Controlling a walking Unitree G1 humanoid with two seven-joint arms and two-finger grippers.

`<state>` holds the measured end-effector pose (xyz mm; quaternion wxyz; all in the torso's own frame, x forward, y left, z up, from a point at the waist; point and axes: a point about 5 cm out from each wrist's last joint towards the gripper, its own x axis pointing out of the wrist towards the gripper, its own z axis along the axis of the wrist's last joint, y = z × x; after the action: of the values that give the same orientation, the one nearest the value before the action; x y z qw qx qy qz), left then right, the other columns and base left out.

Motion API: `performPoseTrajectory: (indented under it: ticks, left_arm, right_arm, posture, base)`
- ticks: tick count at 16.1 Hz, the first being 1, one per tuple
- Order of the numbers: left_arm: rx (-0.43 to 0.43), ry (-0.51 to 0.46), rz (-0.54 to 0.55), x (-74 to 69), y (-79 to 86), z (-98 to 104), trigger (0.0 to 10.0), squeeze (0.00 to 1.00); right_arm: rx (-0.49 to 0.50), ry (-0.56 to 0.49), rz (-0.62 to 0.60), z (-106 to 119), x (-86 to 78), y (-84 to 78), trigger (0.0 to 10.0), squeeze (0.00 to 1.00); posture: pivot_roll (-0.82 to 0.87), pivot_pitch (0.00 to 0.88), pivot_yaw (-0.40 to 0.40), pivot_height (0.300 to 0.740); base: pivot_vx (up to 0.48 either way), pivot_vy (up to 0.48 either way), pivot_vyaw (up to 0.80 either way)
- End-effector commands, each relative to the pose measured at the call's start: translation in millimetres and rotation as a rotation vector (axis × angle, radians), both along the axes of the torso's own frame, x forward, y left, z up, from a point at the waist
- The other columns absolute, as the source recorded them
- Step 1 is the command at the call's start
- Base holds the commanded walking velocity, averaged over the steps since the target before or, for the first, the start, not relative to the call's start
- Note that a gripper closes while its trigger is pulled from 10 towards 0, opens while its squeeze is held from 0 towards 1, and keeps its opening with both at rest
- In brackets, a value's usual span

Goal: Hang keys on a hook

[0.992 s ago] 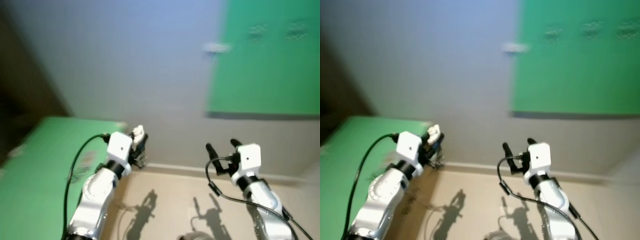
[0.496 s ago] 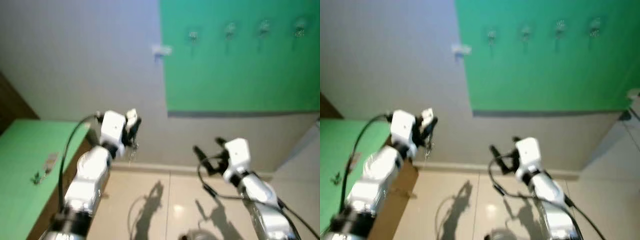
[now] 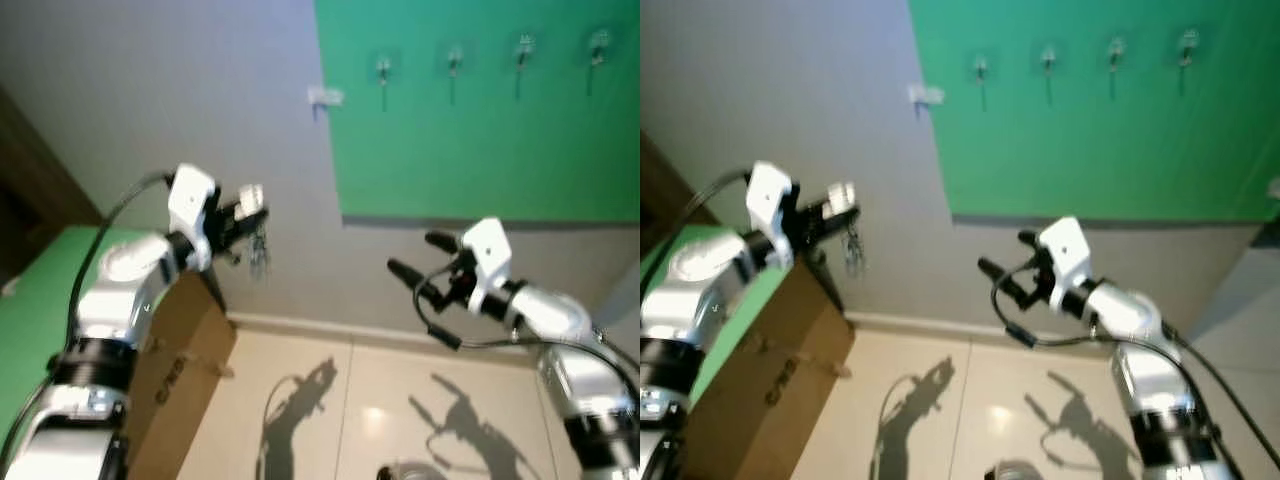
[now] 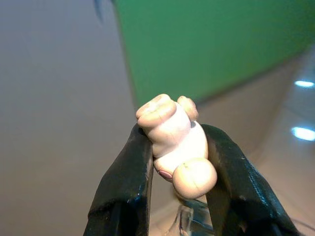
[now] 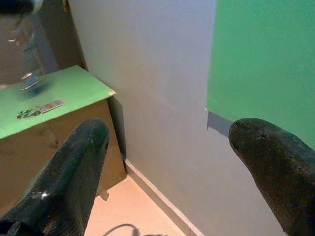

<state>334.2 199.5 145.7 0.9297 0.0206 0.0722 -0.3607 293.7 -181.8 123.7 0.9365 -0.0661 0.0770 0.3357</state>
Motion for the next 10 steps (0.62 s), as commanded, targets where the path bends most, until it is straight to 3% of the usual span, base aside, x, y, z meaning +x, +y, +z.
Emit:
performPoseTrajectory:
  ticks: [1, 5, 10]
  left_arm:
    - [-0.045, 0.065, -0.043, -3.8, 7.9, -1.9, 0.0, 0.00]
    - [-0.142, 0.128, -0.161, -8.9, 3.7, -2.5, 0.0, 0.00]
    - [-0.131, 0.135, -0.271, -11.1, -2.3, 5.8, 0.0, 0.00]
  right_arm:
    - [0.007, 0.015, 0.011, 0.3, 2.2, 1.2, 10.0, 0.00]
    - [0.052, 0.088, 0.107, -2.6, -5.1, 12.4, 10.0, 0.00]
    - [0.111, 0.195, 0.295, 5.5, -13.1, 23.3, 10.0, 0.00]
  posture:
    - [-0.28, 0.000, 0.151, 0.740]
    - [-0.28, 0.000, 0.145, 0.740]
    - [-0.28, 0.000, 0.148, 0.740]
  base:
    - [0.000, 0.000, 0.00]
    - [0.000, 0.000, 0.00]
    - [0.000, 0.000, 0.00]
